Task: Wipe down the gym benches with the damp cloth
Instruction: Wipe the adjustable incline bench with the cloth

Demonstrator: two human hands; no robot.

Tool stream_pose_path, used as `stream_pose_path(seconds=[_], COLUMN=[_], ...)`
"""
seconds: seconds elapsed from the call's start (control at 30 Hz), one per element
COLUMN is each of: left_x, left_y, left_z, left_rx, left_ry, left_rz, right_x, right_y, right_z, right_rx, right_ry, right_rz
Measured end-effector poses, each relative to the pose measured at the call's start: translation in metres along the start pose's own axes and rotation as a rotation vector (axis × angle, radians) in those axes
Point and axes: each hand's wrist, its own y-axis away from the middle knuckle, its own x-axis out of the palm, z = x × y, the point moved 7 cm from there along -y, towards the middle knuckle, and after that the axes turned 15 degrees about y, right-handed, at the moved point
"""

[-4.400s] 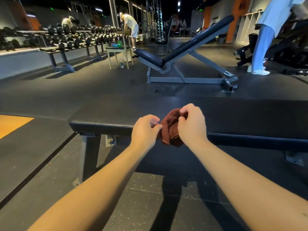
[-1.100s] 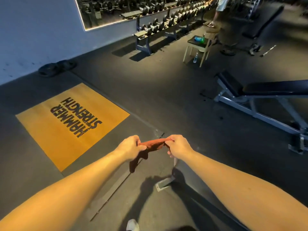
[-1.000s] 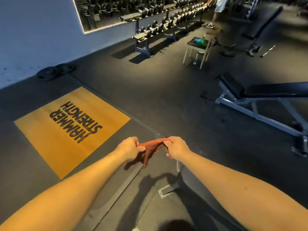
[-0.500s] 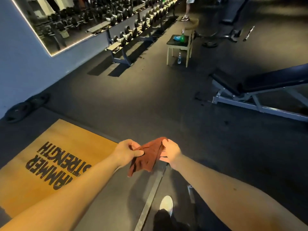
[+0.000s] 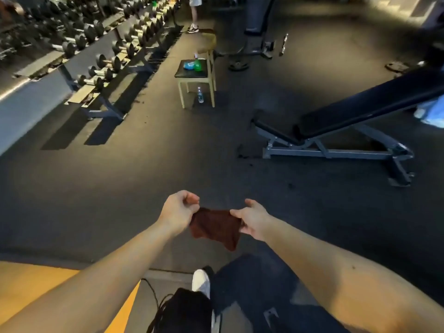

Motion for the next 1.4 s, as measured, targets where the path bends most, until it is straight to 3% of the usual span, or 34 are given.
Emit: stream_pose_path(seconds=[0.13, 0.27, 0.33, 0.47, 0.6, 0.67, 0.77, 1.0, 1.27, 1.4], left_x=[0.034, 0.073, 0.095, 0.151, 0.219, 0.257, 0.315, 0.45, 0.583, 0.656], left_y=[-0.093, -0.179, -0.216, -0.271, -0.308, -0.33, -0.362, -0.458, -0.548, -0.591], left_z=[-0.038, -0.081, -0.107, -0.169, -0.208, -0.221, -0.241, -0.3, -0.378, -0.4], left_rx=[0.13, 0.091, 0.097, 0.166, 0.305, 0.391, 0.44, 0.241, 0.239, 0.209], left_ry=[-0.106, -0.041, -0.033, -0.133, -0.442, -0.572, -0.587, -0.385, -0.315, -0.272], left_rz=[0.123, 0.289, 0.384, 0.629, 0.795, 0.814, 0.808, 0.789, 0.725, 0.782], right_x=[-0.032, -0.077, -0.097, -0.142, -0.2, -0.235, -0.287, -0.426, -0.57, -0.638], right_y=[-0.05, -0.079, -0.086, -0.091, -0.106, -0.12, -0.143, -0.212, -0.292, -0.324], right_z=[0.045, 0.102, 0.136, 0.203, 0.248, 0.263, 0.281, 0.328, 0.406, 0.435], right_rx=[0.024, 0.056, 0.017, -0.065, -0.074, -0.07, -0.092, -0.23, -0.188, -0.151], right_ry=[0.071, 0.02, 0.033, 0.406, 0.736, 0.754, 0.705, 0.28, 0.204, 0.258], right_rz=[-0.151, -0.322, -0.329, -0.395, -0.527, -0.597, -0.672, -0.673, -0.595, -0.719])
